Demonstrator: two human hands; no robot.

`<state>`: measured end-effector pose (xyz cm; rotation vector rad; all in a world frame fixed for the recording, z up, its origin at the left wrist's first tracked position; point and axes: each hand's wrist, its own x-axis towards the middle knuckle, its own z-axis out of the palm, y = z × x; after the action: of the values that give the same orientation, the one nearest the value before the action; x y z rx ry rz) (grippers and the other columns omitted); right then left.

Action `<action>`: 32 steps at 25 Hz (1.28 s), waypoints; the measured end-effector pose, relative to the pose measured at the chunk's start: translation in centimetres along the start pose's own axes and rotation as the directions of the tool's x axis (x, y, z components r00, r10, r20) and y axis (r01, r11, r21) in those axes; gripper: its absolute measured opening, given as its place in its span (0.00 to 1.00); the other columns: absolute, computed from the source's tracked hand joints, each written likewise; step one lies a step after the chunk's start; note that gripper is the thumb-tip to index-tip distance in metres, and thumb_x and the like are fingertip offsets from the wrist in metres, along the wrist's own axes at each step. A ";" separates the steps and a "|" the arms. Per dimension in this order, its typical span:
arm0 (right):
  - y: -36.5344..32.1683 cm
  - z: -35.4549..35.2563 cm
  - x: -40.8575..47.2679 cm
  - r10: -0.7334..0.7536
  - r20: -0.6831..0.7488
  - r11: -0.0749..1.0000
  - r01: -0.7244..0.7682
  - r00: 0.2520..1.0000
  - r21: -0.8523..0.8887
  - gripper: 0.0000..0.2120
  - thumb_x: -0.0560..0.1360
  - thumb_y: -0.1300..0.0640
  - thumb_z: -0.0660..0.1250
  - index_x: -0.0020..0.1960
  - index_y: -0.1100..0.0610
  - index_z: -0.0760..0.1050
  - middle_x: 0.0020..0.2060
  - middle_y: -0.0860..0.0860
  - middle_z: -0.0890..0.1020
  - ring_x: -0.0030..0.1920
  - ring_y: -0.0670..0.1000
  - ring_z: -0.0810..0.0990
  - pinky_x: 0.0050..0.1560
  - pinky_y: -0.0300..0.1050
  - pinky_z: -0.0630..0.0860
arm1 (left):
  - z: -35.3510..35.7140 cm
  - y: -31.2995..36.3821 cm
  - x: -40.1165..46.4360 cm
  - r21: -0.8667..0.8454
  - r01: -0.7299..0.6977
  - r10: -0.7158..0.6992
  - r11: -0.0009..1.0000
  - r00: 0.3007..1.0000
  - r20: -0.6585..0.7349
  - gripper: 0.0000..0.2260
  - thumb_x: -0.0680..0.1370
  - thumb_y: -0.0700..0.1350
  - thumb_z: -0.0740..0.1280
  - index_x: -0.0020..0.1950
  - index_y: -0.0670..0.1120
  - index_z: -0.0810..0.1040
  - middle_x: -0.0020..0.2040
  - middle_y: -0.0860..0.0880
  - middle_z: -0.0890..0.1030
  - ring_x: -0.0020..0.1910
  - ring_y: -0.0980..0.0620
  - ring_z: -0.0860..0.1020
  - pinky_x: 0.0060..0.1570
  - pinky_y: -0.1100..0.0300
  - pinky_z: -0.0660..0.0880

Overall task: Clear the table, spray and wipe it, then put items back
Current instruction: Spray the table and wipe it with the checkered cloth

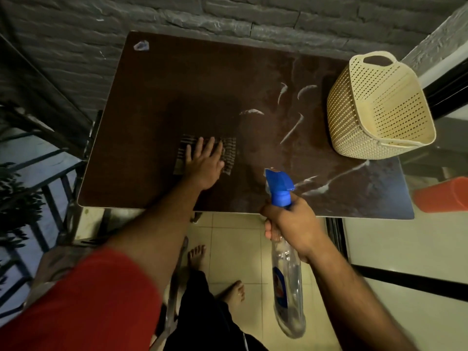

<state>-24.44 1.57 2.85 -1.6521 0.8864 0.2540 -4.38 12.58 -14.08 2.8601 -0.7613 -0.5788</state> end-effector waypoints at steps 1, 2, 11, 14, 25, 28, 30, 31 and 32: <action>0.4 -0.3 -0.1 0.002 -0.005 1.000 -0.002 1.000 0.000 0.03 0.73 0.63 0.67 0.45 0.61 0.73 0.27 0.58 0.78 0.28 0.55 0.77 0.34 0.48 0.74 | -0.5 0.7 1.4 -0.030 0.078 -0.078 0.996 0.997 0.005 0.26 0.83 0.55 0.48 0.80 0.53 0.45 0.80 0.51 0.42 0.78 0.45 0.38 0.73 0.41 0.36; 0.8 -0.6 -0.3 0.002 -0.011 1.000 -0.002 1.000 -0.004 0.04 0.73 0.62 0.68 0.46 0.60 0.73 0.27 0.57 0.79 0.28 0.55 0.77 0.35 0.48 0.75 | -0.4 1.6 1.8 -0.059 0.152 -0.151 0.987 0.988 0.007 0.26 0.83 0.55 0.49 0.80 0.52 0.45 0.80 0.50 0.42 0.78 0.44 0.38 0.73 0.40 0.36; 1.0 -1.4 -1.6 0.014 0.029 1.000 -0.014 0.999 0.027 0.05 0.74 0.62 0.69 0.47 0.58 0.73 0.27 0.57 0.78 0.26 0.52 0.76 0.29 0.43 0.73 | 3.7 4.2 -9.3 0.087 -0.130 0.132 0.988 0.991 -0.020 0.26 0.83 0.55 0.52 0.79 0.54 0.49 0.80 0.50 0.48 0.79 0.45 0.43 0.73 0.42 0.40; 1.5 -1.6 -1.7 0.017 0.011 0.999 -0.018 1.000 0.036 0.07 0.74 0.61 0.70 0.49 0.60 0.73 0.28 0.57 0.79 0.25 0.51 0.76 0.30 0.44 0.73 | 1.1 1.5 -3.5 -0.004 0.088 -0.088 0.996 0.996 -0.019 0.26 0.83 0.56 0.49 0.80 0.53 0.46 0.80 0.50 0.44 0.78 0.45 0.39 0.74 0.40 0.39; -0.2 -1.3 -1.1 -0.007 0.047 0.993 0.002 0.999 0.117 0.07 0.72 0.61 0.70 0.47 0.53 0.75 0.29 0.53 0.80 0.29 0.52 0.78 0.33 0.45 0.78 | 3.2 5.1 -8.1 0.059 -0.058 0.057 0.997 0.998 0.016 0.26 0.83 0.56 0.49 0.79 0.53 0.46 0.80 0.50 0.44 0.78 0.45 0.40 0.73 0.41 0.38; -0.9 -1.3 0.1 0.015 0.058 0.993 -0.022 0.998 0.119 0.08 0.72 0.61 0.70 0.49 0.53 0.74 0.30 0.54 0.80 0.29 0.51 0.78 0.30 0.42 0.75 | 2.3 5.2 -5.4 0.038 -0.031 0.032 0.999 0.999 -0.005 0.26 0.83 0.57 0.49 0.80 0.53 0.47 0.80 0.51 0.45 0.78 0.45 0.41 0.73 0.41 0.39; -1.3 -1.4 1.4 0.034 0.073 0.991 -0.043 0.997 0.127 0.09 0.72 0.62 0.71 0.50 0.54 0.74 0.30 0.54 0.80 0.28 0.50 0.77 0.28 0.40 0.74 | 1.7 5.3 -2.7 0.018 0.009 -0.009 1.000 1.000 -0.003 0.26 0.83 0.57 0.49 0.80 0.53 0.47 0.80 0.51 0.45 0.78 0.45 0.41 0.73 0.41 0.40; -1.5 -1.4 2.2 0.049 0.082 0.990 -0.059 0.995 0.127 0.09 0.72 0.62 0.71 0.50 0.54 0.75 0.30 0.54 0.80 0.28 0.50 0.77 0.28 0.39 0.74 | 1.3 5.3 -1.2 0.011 0.023 -0.023 1.000 1.000 -0.003 0.26 0.83 0.57 0.49 0.80 0.53 0.47 0.80 0.51 0.45 0.78 0.45 0.41 0.73 0.40 0.40; -1.7 -1.4 3.3 0.066 0.086 0.989 -0.076 0.994 0.124 0.09 0.73 0.61 0.71 0.51 0.55 0.75 0.31 0.54 0.80 0.28 0.49 0.77 0.28 0.39 0.74 | 0.6 5.3 0.5 0.003 0.035 -0.035 0.999 0.999 -0.001 0.26 0.83 0.57 0.49 0.80 0.54 0.46 0.80 0.51 0.45 0.78 0.45 0.40 0.73 0.40 0.39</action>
<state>-21.43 -0.97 2.56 -1.4839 0.8831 0.3057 -6.61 7.77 -13.68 2.8817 -0.7143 -0.5814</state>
